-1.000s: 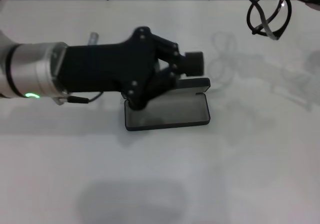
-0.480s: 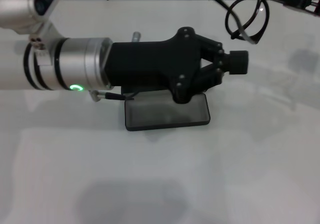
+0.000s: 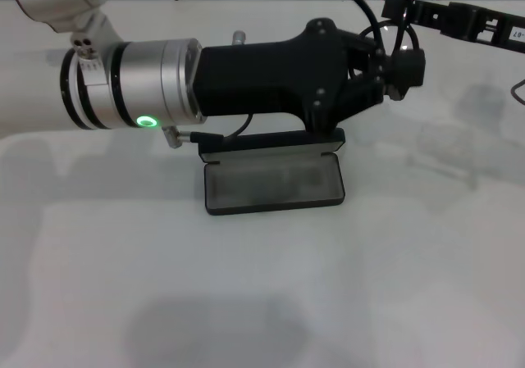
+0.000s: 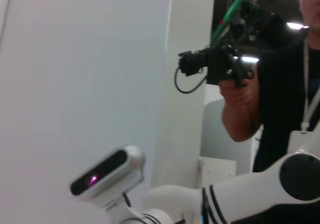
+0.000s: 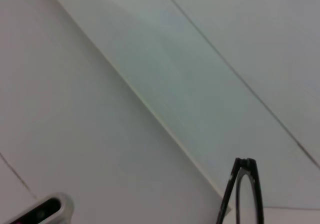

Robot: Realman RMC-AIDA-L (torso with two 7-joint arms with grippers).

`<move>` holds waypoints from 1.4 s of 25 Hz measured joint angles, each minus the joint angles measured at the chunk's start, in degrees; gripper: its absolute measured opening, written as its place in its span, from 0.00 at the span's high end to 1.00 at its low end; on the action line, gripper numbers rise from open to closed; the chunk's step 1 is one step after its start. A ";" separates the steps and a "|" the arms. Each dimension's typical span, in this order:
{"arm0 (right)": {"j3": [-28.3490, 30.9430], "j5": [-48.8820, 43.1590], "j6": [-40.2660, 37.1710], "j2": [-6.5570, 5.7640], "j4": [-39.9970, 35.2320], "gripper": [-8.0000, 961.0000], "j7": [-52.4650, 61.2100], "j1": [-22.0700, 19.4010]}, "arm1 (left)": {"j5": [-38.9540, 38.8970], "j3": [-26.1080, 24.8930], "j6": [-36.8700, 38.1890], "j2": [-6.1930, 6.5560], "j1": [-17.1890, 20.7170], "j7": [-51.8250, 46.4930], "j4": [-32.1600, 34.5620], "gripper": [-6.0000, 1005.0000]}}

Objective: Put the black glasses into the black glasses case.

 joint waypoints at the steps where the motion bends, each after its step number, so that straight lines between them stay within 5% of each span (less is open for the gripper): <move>1: -0.25 0.00 -0.08 0.00 0.00 0.88 -0.01 0.06 | -0.79 -0.01 -1.11 0.00 -0.03 -0.15 -0.01 0.97; 35: -8.90 -0.08 -3.50 -0.57 -0.61 0.89 -0.12 1.35 | -4.50 0.09 -5.74 -0.18 -0.05 0.06 -0.17 0.97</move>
